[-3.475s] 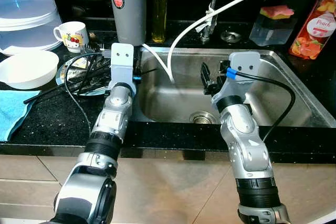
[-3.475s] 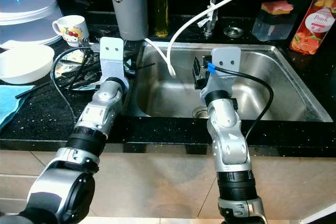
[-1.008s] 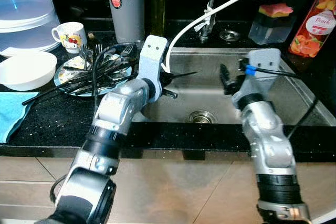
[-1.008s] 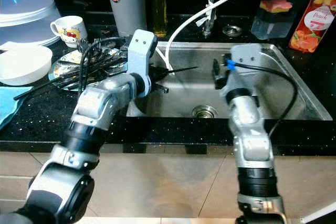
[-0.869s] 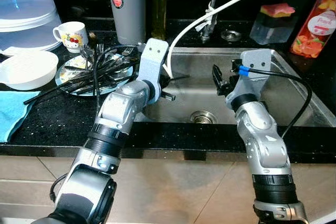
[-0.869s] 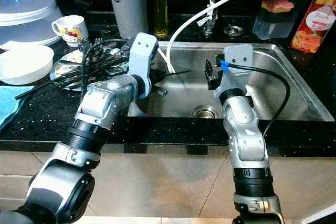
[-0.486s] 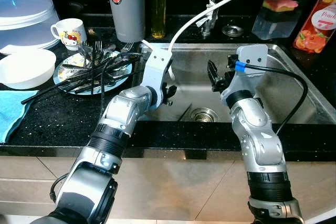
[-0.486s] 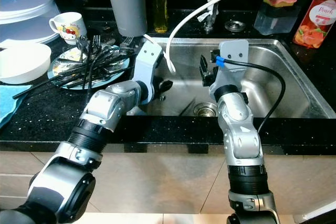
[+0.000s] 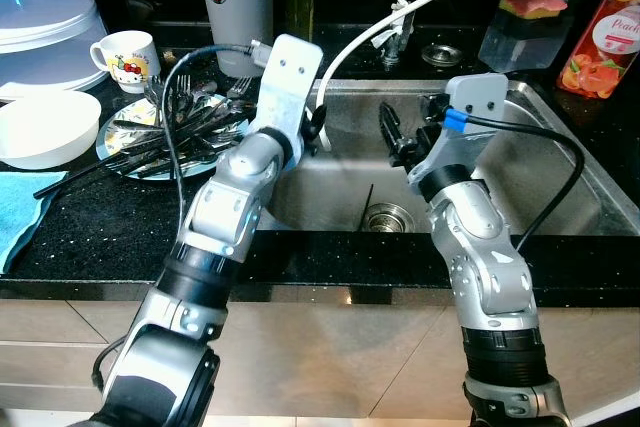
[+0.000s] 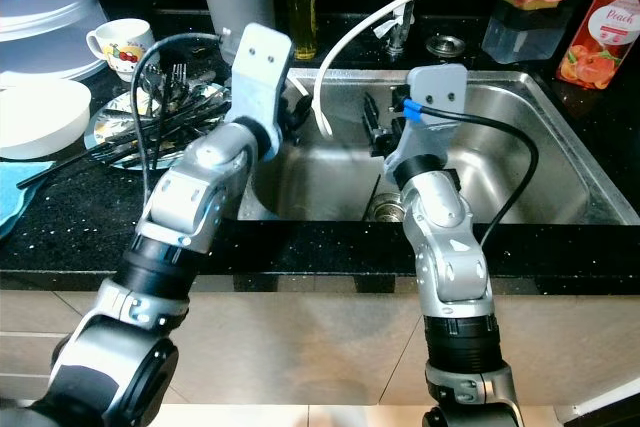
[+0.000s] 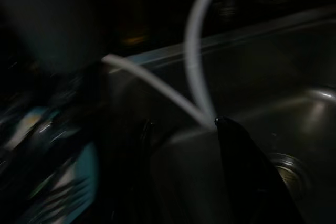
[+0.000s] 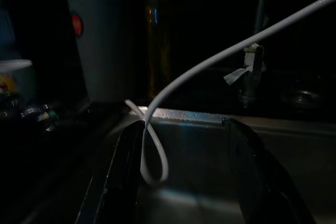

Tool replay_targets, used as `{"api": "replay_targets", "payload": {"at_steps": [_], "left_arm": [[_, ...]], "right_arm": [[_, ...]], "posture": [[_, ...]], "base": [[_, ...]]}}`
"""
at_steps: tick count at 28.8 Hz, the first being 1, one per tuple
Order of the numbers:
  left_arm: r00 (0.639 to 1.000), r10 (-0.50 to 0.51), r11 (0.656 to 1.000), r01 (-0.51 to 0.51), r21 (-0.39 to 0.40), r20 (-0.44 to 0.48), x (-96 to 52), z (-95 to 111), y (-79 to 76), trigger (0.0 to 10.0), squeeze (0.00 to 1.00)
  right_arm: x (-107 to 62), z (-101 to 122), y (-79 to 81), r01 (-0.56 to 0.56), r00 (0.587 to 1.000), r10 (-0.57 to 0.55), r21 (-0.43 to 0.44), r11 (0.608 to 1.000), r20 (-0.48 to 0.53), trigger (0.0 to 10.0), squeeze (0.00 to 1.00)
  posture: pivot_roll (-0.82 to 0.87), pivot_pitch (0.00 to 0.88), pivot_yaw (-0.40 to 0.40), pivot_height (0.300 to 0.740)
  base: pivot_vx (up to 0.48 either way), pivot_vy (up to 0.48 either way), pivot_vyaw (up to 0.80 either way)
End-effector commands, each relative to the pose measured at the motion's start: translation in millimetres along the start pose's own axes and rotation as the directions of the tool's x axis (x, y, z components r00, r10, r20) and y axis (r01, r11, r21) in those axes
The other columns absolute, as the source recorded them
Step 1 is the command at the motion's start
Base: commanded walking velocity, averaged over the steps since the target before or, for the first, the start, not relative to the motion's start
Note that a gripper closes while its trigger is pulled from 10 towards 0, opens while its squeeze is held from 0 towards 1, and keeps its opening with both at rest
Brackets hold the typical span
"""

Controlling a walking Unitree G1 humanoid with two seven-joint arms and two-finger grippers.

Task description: Kitchen organization

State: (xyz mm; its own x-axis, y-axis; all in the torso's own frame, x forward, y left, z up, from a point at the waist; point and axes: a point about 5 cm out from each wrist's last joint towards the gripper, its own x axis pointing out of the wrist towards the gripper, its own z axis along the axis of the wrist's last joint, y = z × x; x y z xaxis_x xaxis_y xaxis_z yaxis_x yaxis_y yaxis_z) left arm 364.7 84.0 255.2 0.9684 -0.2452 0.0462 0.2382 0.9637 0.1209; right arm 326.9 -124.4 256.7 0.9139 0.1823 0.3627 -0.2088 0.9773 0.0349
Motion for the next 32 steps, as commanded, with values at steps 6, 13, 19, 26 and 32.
{"api": "replay_targets", "payload": {"at_steps": [6, 13, 19, 26, 32], "left_arm": [[0.981, 0.164, 0.986, -0.168, 0.025, 0.105, -12.6, 5, 22.3, 10.0, 0.0], [0.94, 0.338, 0.935, -0.341, 0.099, 0.048, -31.2, -5, 37.0, 10.0, 0.0], [0.882, 0.471, 0.881, -0.47, 0.052, -0.003, -23.0, -8, 58.5, 10.0, 0.0], [0.864, 0.497, 0.866, -0.5, -0.014, -0.078, -16.5, -8, 59.8, 10.0, 0.0], [0.865, 0.481, 0.867, -0.494, -0.071, -0.145, -11.9, -13, 59.6, 10.0, 0.0]], "right_arm": [[-0.3, 16, 2.9, 0.01, 0.996, -0.025, 0.181, 0.983, 0.083, 10.0, 0.0], [-4.6, 20, 8.1, -0.025, 0.995, 0.006, 0.194, 0.981, 0.101, 10.0, 0.0], [-4.2, 19, 19.7, -0.195, 0.98, 0.189, 0.107, 0.975, 0.068, 10.0, 0.0], [-19.0, 12, 43.0, -0.442, 0.897, 0.442, 0.04, 0.896, 0.001, 10.0, 0.0], [-20.8, 7, 43.4, -0.43, 0.902, 0.431, 0.04, 0.902, -0.022, 10.0, 0.0]], "posture": [[0.06, 0.086, 0.033, 0.74], [0.06, 0.081, 0.033, 0.74], [0.05, 0.066, 0.022, 0.74], [0.04, 0.059, 0.021, 0.74], [0.04, 0.06, 0.023, 0.74]], "base": [[0.0, 0.0, 0.0], [0.0, 0.0, 0.0], [0.0, 0.0, 0.0], [0.0, 0.0, 0.0], [0.0, 0.0, 0.0]]}}
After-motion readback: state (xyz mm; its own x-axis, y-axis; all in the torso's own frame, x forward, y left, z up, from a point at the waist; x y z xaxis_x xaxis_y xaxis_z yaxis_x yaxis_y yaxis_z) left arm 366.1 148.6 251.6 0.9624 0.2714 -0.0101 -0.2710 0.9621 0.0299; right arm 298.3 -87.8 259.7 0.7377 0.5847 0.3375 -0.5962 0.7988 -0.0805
